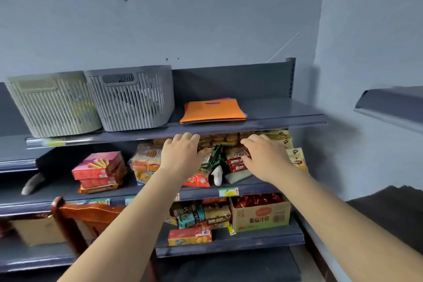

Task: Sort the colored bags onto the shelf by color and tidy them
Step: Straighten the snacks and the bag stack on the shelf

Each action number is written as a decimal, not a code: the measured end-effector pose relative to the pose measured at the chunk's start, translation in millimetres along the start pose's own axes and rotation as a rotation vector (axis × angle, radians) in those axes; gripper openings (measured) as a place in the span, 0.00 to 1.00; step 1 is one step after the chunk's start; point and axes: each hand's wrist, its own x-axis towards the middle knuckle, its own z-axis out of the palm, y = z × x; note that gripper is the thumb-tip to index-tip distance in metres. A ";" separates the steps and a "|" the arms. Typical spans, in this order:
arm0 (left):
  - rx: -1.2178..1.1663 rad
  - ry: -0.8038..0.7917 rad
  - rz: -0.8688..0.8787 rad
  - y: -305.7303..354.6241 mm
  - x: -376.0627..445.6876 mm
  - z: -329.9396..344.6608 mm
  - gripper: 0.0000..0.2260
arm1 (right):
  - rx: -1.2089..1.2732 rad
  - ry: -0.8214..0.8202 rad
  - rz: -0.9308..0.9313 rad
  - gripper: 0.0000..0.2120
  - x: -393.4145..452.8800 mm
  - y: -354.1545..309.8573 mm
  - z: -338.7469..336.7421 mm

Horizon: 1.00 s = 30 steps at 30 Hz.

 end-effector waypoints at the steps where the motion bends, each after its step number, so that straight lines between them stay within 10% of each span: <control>1: -0.003 -0.002 -0.014 -5.0 7.6 4.2 0.19 | 0.011 -0.005 -0.012 0.20 11.8 0.9 5.1; 30: -0.408 0.243 0.002 -122.3 212.8 121.6 0.18 | 0.023 -0.002 -0.031 0.13 272.6 32.5 108.3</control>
